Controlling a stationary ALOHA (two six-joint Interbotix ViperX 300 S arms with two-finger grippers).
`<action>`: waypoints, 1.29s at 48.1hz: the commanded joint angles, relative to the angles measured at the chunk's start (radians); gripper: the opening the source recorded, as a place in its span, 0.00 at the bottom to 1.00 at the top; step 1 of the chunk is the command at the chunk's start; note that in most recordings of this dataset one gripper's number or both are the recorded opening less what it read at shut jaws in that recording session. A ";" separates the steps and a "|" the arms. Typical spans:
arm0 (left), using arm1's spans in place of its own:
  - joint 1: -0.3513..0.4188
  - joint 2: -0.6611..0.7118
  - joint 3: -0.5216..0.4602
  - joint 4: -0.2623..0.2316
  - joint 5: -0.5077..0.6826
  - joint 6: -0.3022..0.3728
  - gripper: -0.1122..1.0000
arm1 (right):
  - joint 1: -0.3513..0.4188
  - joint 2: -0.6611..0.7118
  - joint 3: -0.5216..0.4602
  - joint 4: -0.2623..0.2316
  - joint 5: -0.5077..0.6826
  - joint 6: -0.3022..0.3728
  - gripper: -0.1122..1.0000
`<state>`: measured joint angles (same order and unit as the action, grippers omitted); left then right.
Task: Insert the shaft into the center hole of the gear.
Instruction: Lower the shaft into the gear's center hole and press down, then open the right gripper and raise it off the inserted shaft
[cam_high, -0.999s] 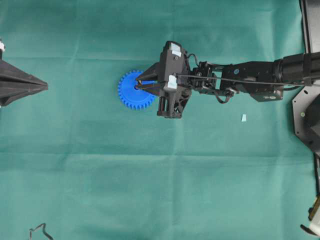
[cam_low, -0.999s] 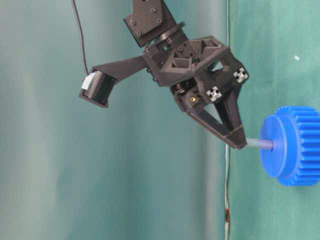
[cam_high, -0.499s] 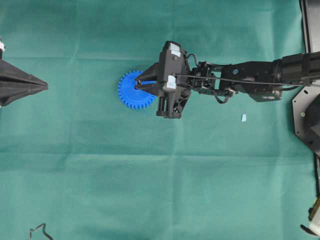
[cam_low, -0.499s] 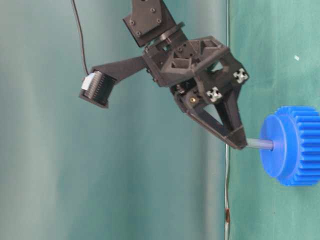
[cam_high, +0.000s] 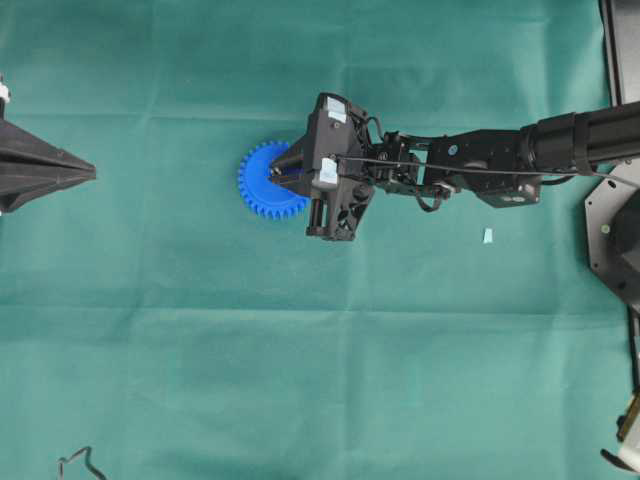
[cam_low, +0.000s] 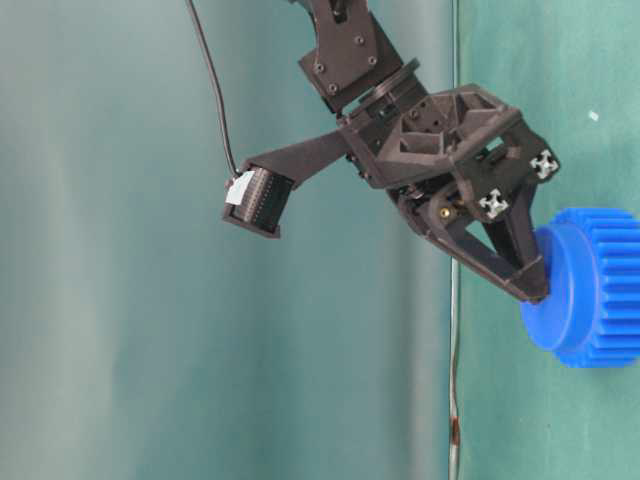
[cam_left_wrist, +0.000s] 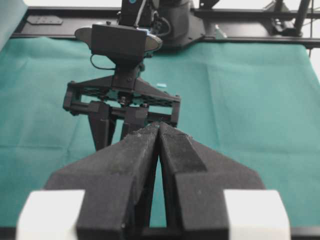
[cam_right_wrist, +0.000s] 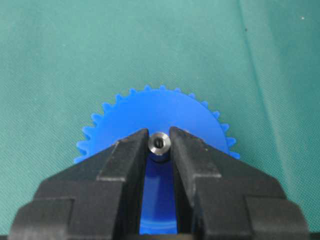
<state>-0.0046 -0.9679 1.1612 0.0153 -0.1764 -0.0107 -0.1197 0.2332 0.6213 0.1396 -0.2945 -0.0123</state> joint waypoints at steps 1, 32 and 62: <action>-0.002 0.006 -0.023 0.003 -0.003 0.000 0.10 | 0.002 -0.014 -0.017 0.003 -0.011 0.002 0.25; -0.003 0.006 -0.025 0.003 -0.003 -0.002 0.10 | 0.002 -0.029 -0.023 0.012 -0.006 0.003 0.65; -0.005 0.005 -0.025 0.003 0.002 -0.002 0.10 | 0.000 -0.339 -0.012 0.000 0.161 -0.009 0.91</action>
<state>-0.0061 -0.9679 1.1597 0.0153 -0.1703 -0.0107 -0.1212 -0.0445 0.6197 0.1427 -0.1473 -0.0199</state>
